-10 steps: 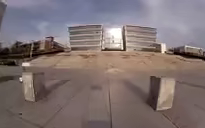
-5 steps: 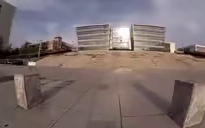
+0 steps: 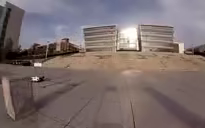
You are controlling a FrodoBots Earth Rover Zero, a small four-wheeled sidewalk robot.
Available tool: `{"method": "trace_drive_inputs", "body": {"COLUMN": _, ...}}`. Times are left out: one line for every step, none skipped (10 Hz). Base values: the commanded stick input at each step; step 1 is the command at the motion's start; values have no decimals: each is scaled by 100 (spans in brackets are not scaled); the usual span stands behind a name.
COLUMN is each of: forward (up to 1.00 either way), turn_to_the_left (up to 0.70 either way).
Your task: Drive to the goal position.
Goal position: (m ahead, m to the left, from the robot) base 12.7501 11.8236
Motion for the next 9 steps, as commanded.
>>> {"method": "trace_drive_inputs", "body": {"forward": 70, "turn_to_the_left": 14}}
{"method": "trace_drive_inputs", "body": {"forward": 70, "turn_to_the_left": 14}}
{"method": "trace_drive_inputs", "body": {"forward": 70, "turn_to_the_left": 14}}
{"method": "trace_drive_inputs", "body": {"forward": 70, "turn_to_the_left": 14}}
{"method": "trace_drive_inputs", "body": {"forward": 70, "turn_to_the_left": 14}}
{"method": "trace_drive_inputs", "body": {"forward": 70, "turn_to_the_left": 14}}
{"method": "trace_drive_inputs", "body": {"forward": 70, "turn_to_the_left": 14}}
{"method": "trace_drive_inputs", "body": {"forward": 70, "turn_to_the_left": 14}}
{"method": "trace_drive_inputs", "body": {"forward": 70, "turn_to_the_left": 14}}
